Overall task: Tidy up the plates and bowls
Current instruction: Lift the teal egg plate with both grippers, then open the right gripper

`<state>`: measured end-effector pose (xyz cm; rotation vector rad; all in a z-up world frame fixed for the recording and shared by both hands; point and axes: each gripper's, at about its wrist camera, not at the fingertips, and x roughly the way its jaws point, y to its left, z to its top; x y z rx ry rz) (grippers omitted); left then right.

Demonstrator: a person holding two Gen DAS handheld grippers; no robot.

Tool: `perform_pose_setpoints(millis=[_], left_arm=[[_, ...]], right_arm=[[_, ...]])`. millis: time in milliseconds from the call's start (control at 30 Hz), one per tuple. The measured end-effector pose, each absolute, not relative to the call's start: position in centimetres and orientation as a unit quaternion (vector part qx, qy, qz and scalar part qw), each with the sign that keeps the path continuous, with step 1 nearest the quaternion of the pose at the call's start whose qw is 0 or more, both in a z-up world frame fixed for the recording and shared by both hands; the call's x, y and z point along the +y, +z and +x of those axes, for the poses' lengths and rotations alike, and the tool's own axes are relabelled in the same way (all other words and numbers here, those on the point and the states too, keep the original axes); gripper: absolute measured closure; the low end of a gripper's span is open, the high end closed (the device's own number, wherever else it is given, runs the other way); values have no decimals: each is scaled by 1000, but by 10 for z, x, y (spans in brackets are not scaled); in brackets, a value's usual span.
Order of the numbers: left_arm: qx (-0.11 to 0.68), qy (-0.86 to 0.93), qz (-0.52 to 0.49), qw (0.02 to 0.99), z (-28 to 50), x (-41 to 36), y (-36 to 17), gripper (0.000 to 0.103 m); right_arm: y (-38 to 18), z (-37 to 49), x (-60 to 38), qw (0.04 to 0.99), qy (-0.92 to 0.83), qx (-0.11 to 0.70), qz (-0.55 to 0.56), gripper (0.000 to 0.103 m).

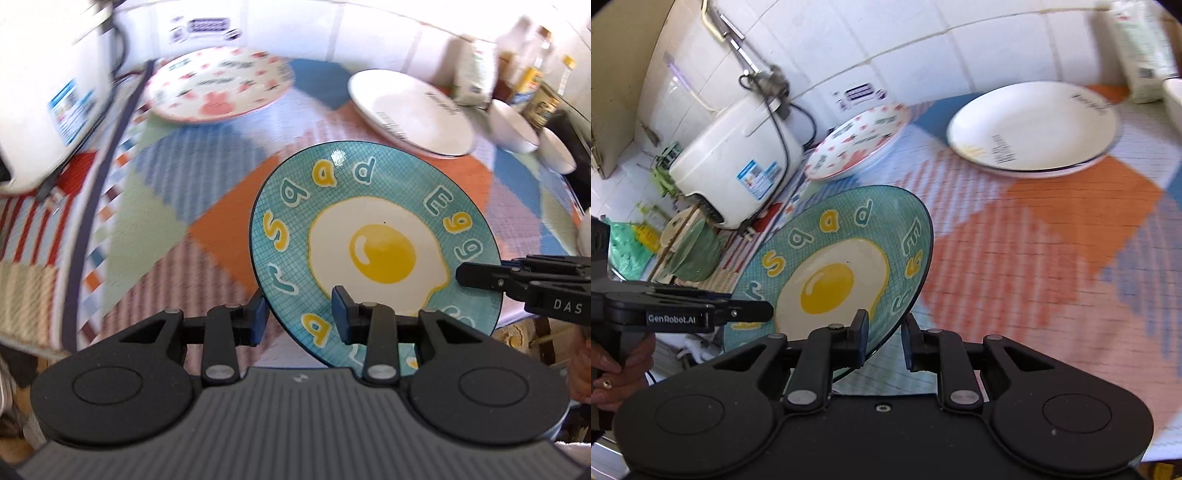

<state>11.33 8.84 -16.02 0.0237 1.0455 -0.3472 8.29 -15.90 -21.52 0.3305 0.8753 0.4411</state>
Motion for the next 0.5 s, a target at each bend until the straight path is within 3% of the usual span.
perform_pose_setpoints(millis=[500], left_arm=[[536,-246,47,806,124,-9,-173,68]], right_arm=[[-219,39,-243,892,125,398,177,79]])
